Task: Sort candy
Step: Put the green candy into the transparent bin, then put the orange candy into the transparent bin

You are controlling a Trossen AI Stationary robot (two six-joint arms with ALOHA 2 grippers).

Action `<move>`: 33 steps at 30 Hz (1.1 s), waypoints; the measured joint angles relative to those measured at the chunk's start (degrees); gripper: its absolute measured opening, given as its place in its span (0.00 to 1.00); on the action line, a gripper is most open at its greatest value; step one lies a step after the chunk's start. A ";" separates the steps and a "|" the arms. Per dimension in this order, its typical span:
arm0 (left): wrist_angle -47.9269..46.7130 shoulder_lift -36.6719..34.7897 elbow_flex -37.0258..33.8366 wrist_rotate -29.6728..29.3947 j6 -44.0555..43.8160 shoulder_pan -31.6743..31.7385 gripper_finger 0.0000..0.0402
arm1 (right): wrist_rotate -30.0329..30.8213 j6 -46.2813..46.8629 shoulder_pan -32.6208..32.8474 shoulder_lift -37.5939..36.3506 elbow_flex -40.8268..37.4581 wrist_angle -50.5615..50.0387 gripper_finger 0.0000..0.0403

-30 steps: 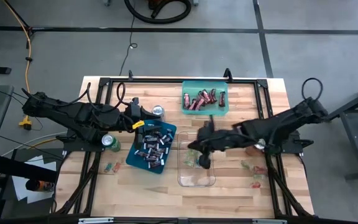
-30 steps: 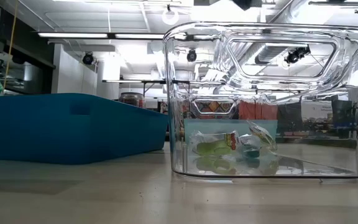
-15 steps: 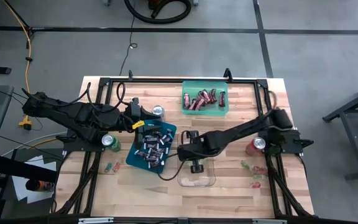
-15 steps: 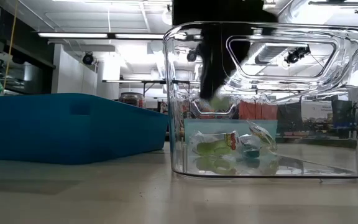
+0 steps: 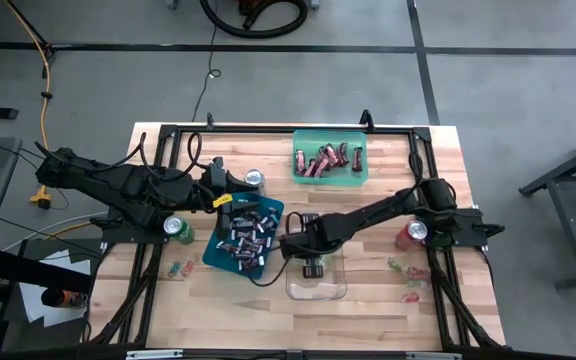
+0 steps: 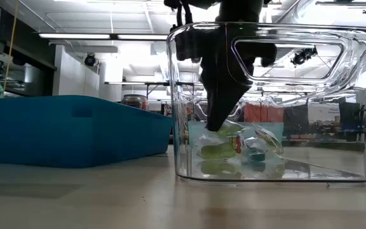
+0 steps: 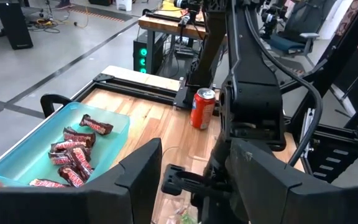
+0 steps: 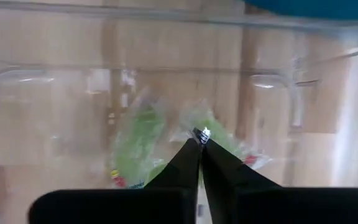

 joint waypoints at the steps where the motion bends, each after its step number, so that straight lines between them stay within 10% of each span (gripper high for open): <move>1: -0.01 0.00 0.00 -0.01 0.00 0.00 0.45 | -1.42 0.26 0.00 -0.02 0.00 -0.15 0.05; 14: -0.38 -0.02 0.00 0.01 0.08 0.00 0.45 | 1.14 -3.25 0.50 -4.58 3.06 -11.37 0.47; 33: -1.84 -0.02 0.00 0.02 0.11 0.00 0.45 | 11.00 18.25 5.01 -37.65 -16.45 -0.03 0.49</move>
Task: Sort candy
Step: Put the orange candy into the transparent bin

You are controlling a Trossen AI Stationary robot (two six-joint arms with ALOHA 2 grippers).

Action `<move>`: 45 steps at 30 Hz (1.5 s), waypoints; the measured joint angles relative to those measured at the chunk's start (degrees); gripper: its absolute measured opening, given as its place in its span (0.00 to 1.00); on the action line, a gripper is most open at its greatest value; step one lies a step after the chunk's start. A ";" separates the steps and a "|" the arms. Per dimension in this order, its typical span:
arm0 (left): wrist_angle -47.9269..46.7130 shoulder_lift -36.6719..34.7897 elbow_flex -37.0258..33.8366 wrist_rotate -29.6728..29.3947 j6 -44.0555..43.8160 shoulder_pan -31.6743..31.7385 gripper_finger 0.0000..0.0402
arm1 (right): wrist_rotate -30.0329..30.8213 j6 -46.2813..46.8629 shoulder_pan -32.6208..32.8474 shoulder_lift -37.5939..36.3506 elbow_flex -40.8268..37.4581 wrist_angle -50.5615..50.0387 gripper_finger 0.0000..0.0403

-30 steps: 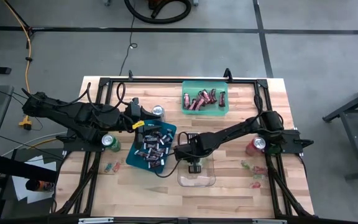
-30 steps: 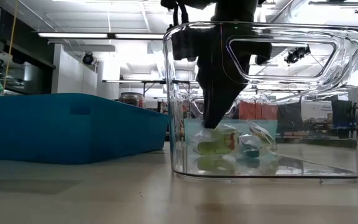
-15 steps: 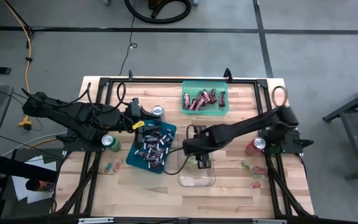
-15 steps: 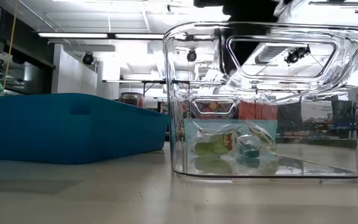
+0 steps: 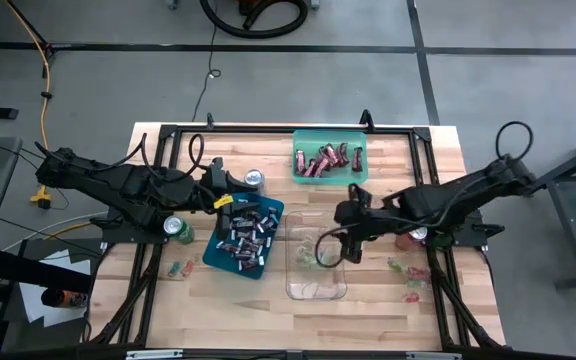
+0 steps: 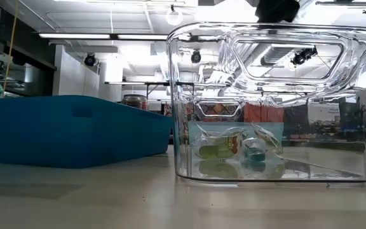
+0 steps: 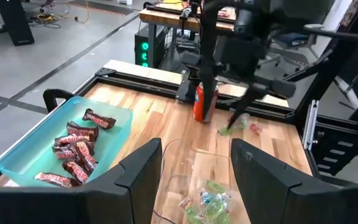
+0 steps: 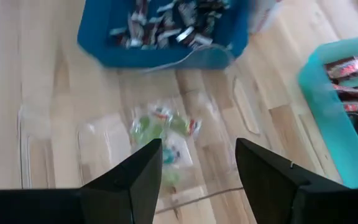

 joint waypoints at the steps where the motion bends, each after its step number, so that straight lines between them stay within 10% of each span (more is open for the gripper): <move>1: 0.00 0.00 0.00 0.20 0.00 0.00 0.45 | 0.65 1.25 0.06 -0.83 -0.85 0.81 0.49; 10: -12.46 -0.30 0.00 20.60 -12.66 -4.75 0.45 | 1.57 2.52 -0.09 -2.25 -2.23 3.07 0.49; 22: -50.32 8.39 -0.23 11.81 -55.93 -31.08 0.45 | 3.51 2.50 -0.11 -2.23 -2.26 3.01 0.49; 33: -35.96 13.04 -18.52 22.68 -80.16 -31.83 0.45 | 3.57 2.19 -0.15 -2.23 -2.26 2.97 0.49; 45: -29.23 12.59 -27.64 21.70 -83.08 -29.18 0.45 | 3.40 2.67 -2.23 -2.23 -2.26 2.97 0.49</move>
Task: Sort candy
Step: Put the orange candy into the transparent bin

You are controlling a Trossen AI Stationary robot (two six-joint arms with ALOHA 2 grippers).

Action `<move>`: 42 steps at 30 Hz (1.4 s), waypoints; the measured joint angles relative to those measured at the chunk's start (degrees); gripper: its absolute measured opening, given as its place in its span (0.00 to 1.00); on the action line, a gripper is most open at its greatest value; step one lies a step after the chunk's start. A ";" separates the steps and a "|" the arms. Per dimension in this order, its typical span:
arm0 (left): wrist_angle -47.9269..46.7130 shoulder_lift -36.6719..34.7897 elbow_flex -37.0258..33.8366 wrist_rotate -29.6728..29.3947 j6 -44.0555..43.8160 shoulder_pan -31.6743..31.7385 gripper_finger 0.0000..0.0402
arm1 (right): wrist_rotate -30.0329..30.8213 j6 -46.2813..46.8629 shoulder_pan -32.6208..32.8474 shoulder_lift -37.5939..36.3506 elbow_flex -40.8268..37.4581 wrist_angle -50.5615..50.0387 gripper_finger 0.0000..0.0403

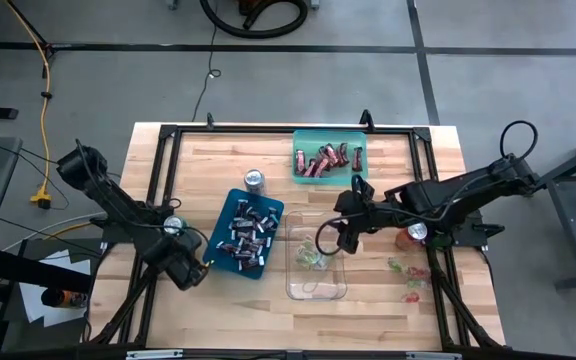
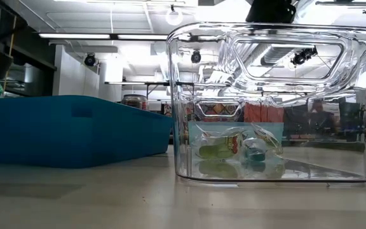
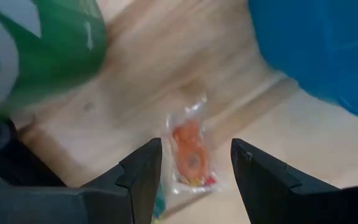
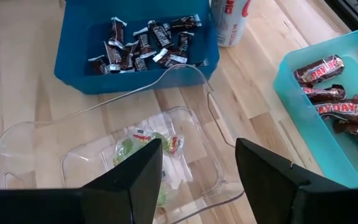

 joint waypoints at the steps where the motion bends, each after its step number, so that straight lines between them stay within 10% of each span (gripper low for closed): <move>1: 0.27 0.03 -0.45 -0.13 -0.01 0.02 0.45 | -0.03 0.00 -0.16 0.00 0.00 0.00 0.49; 8: 3.85 0.08 -3.09 -0.22 0.20 0.00 0.43 | -0.13 0.00 -0.26 0.02 0.00 0.00 0.49; 16: 8.85 -0.42 -2.18 -1.94 4.51 -0.18 0.04 | -0.13 -0.13 -0.26 0.02 0.00 0.00 0.49; 22: 8.55 -4.34 4.08 -2.12 12.14 -1.19 0.00 | -0.13 -0.17 -0.26 0.02 0.00 -0.02 0.49; 34: 13.65 -9.69 24.77 -24.79 44.21 7.44 0.00 | -2.63 -0.71 -0.09 -1.24 0.42 3.28 0.49; 42: 38.04 -0.05 28.69 -19.19 72.00 23.98 0.00 | -1.85 -2.16 0.42 -6.49 4.15 4.01 0.49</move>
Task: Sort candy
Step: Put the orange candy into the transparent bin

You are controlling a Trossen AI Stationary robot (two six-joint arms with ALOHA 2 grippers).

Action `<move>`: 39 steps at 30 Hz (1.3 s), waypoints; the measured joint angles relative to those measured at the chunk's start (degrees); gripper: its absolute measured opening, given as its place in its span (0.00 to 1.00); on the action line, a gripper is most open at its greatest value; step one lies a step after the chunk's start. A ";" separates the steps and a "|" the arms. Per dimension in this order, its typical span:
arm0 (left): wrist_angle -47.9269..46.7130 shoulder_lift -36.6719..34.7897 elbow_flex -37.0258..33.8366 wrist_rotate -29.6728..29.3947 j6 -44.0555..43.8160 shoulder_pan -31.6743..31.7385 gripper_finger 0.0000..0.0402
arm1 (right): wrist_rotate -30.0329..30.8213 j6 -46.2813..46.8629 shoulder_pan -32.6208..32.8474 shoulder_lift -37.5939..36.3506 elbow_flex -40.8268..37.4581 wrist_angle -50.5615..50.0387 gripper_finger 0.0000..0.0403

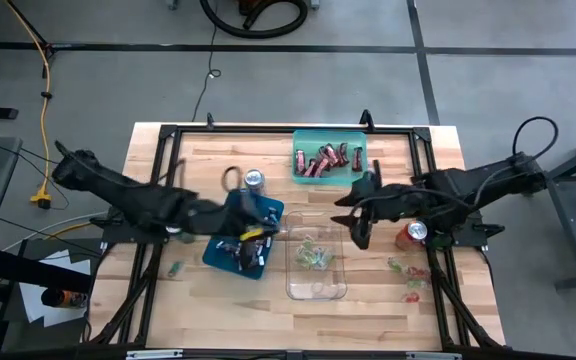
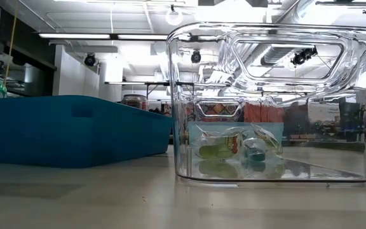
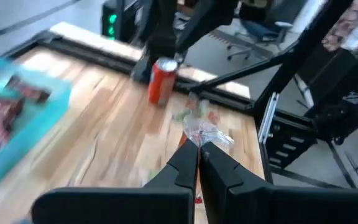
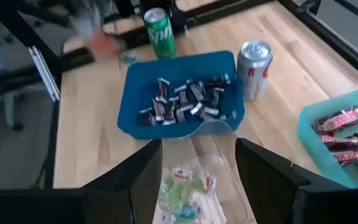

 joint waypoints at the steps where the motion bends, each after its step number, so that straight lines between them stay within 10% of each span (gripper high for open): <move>1: 1.77 1.89 0.73 2.01 1.85 1.48 0.00 | 0.03 0.00 0.00 -0.72 0.14 -0.08 0.49; 21: 4.17 36.25 11.11 13.04 14.09 8.50 0.00 | 7.58 0.55 0.00 -4.28 -1.57 -1.72 0.49; 39: 3.87 40.27 11.11 17.59 10.68 10.19 0.09 | 10.33 1.59 -0.02 -2.04 -1.60 -1.84 0.49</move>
